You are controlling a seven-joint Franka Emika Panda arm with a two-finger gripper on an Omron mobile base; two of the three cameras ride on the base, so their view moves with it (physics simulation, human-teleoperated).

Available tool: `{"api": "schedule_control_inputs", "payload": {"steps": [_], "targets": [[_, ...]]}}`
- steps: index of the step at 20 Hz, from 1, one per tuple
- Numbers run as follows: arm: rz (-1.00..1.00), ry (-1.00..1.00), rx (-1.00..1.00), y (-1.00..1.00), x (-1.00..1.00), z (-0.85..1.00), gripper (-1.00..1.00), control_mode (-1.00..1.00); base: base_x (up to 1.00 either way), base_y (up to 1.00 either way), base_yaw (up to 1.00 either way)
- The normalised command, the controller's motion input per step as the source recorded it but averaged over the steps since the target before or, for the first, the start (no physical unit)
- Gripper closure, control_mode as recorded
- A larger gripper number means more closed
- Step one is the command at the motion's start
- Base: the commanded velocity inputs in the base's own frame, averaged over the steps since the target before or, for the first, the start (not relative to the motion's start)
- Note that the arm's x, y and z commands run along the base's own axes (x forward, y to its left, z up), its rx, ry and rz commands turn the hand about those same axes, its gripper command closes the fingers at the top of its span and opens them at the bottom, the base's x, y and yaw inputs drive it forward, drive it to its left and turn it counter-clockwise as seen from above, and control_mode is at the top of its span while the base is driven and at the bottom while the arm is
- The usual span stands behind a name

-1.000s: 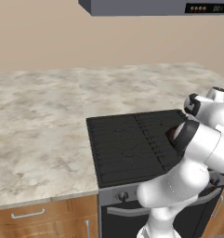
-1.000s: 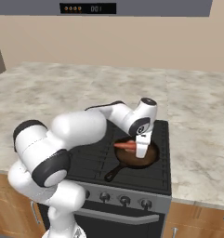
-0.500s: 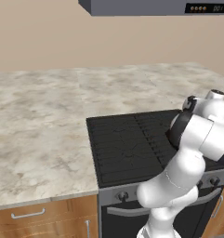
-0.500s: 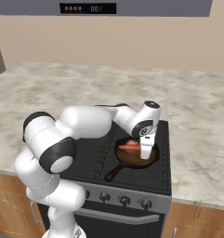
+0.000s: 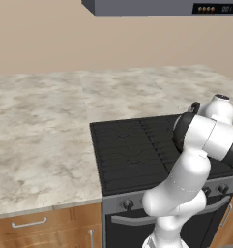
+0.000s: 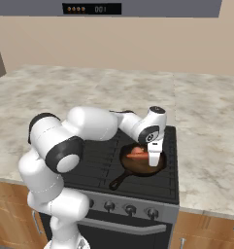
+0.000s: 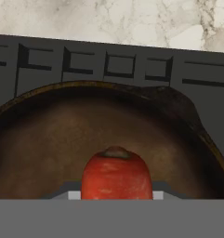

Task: Put the onion and carrot in the pan. Then turn on the front right burner and set the heat to medium.

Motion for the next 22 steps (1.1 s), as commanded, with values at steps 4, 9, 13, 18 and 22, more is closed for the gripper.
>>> {"api": "schedule_control_inputs", "payload": {"steps": [4,9,13,18,22], "targets": [[0.00,0.00,-0.11,0.00,0.06,-0.07,-1.00,-1.00,0.00,0.00,0.00],[0.00,-0.08,-0.07,-0.04,0.00,-0.03,-1.00,-1.00,0.00,0.00,0.00],[0.00,-0.23,-0.01,-0.13,-0.34,0.18,-1.00,-1.00,0.00,0.00,0.00],[0.03,-0.28,0.01,-0.24,-0.84,0.51,-1.00,-1.00,0.00,0.00,0.00],[0.03,-0.29,0.02,-0.23,-0.91,0.57,-1.00,-1.00,0.00,0.00,0.00]]}}
